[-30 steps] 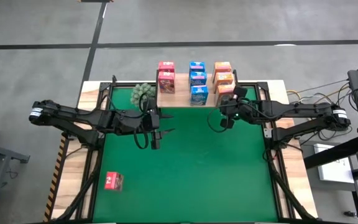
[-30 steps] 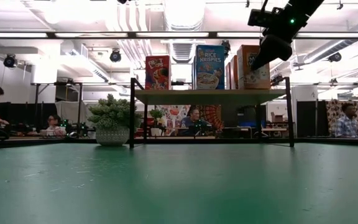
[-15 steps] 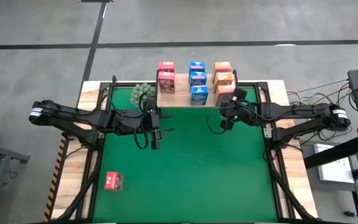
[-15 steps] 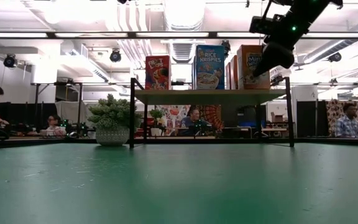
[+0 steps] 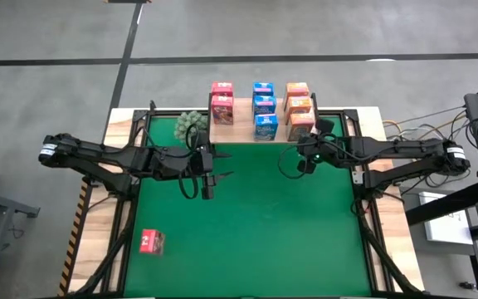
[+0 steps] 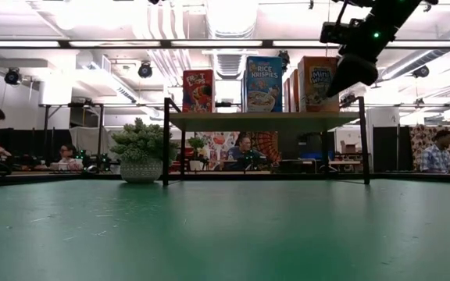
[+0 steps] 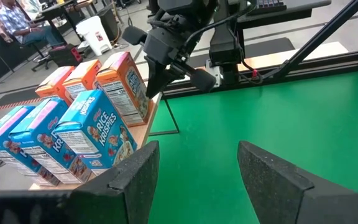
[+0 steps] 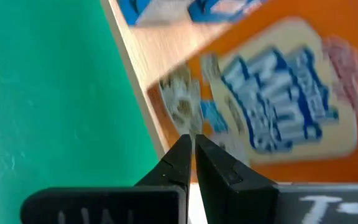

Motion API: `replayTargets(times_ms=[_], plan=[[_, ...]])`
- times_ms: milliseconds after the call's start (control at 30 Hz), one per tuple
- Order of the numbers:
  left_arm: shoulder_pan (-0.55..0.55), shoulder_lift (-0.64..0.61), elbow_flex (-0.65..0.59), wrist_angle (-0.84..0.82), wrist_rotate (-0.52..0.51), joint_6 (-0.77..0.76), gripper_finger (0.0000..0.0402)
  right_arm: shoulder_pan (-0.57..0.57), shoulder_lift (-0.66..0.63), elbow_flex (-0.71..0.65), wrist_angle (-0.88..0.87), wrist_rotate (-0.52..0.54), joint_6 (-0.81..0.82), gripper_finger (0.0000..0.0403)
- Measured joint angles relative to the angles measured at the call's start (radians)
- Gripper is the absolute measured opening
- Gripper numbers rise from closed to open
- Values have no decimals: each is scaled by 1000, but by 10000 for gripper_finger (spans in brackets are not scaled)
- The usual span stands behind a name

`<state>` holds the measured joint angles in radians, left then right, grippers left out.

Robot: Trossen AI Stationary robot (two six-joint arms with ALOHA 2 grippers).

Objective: Stack cereal on shelf
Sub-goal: Put the orange cereal box on the shelf aligned with the other orange cereal box

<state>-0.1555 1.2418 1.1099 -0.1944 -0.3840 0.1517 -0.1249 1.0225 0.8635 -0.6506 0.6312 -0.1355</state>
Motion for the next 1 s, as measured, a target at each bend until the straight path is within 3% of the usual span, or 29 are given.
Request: replayTargets(times_ms=[633, 833, 1000], plan=[[0, -2, 0, 0, 0, 31, 201, -44, -13, 0, 23, -7, -32, 13], [0, -2, 0, 0, -1, 31, 201, -25, -18, 4, 78, -65, -30, 13], [0, -2, 0, 0, -1, 31, 201, 1, -34, 101, 83, -114, -42, 13]])
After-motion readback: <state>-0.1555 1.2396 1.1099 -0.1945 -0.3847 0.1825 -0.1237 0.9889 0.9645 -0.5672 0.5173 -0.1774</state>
